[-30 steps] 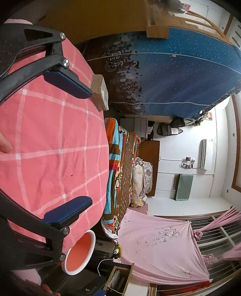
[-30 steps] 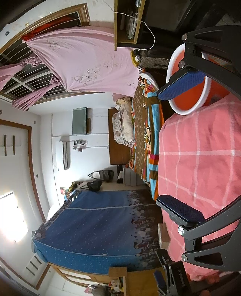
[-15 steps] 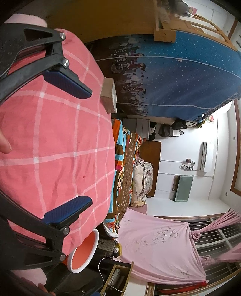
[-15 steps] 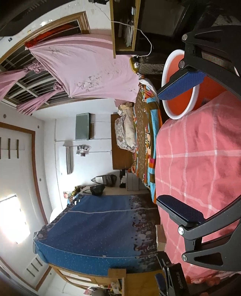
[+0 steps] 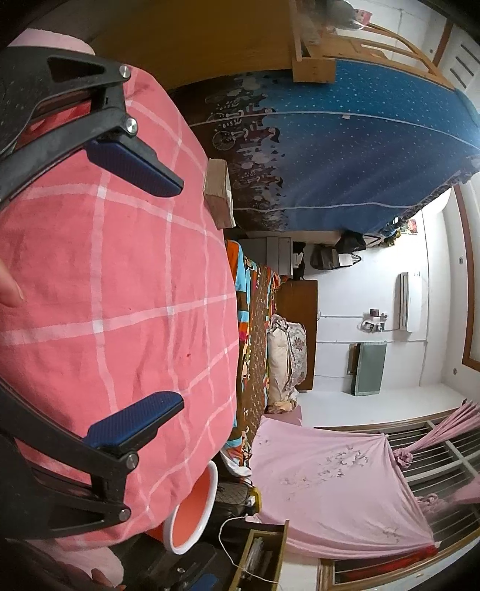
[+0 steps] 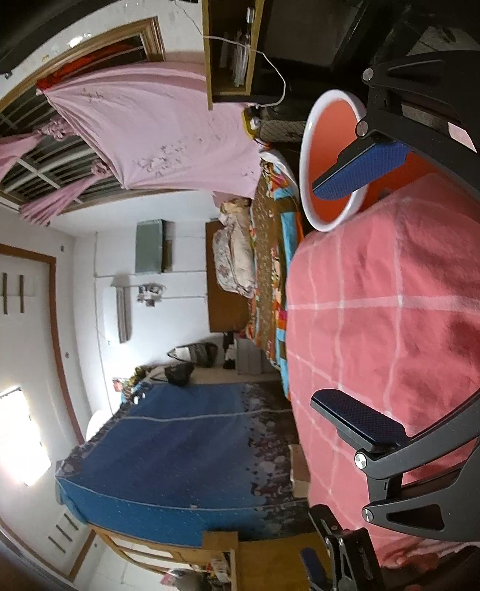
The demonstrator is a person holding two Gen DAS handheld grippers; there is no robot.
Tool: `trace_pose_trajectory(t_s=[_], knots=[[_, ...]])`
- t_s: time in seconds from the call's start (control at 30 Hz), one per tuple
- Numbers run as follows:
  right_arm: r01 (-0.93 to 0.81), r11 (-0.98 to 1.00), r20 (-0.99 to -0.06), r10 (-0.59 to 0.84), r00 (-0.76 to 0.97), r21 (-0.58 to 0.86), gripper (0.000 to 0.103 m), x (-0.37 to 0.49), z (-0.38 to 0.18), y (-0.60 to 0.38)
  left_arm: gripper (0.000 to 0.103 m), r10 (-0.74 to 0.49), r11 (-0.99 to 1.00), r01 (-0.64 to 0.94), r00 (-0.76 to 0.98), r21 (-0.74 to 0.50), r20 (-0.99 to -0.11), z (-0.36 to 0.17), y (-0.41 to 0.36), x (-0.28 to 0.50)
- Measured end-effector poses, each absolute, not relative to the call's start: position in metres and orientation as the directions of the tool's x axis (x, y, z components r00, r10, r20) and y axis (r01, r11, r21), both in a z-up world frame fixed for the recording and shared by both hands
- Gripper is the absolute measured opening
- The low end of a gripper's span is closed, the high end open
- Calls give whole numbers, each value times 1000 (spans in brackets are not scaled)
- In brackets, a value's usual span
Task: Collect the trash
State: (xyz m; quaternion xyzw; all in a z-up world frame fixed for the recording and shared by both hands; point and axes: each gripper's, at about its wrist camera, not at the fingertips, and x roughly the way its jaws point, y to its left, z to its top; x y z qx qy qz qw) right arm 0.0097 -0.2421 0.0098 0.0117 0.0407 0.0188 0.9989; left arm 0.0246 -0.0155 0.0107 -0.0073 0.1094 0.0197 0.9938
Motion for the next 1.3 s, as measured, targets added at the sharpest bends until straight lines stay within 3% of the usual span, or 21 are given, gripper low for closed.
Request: trace_pose_trajectory(t_s=[0.2, 1.3], knots=[[-47, 998, -147, 52, 988, 38, 103, 21, 3, -241, 91, 45, 999, -48, 974, -9, -223, 6, -14, 24], [-42, 999, -166, 45, 985, 25, 103, 24, -2, -240, 91, 48, 998, -56, 969, -27, -242, 2, -10, 25]])
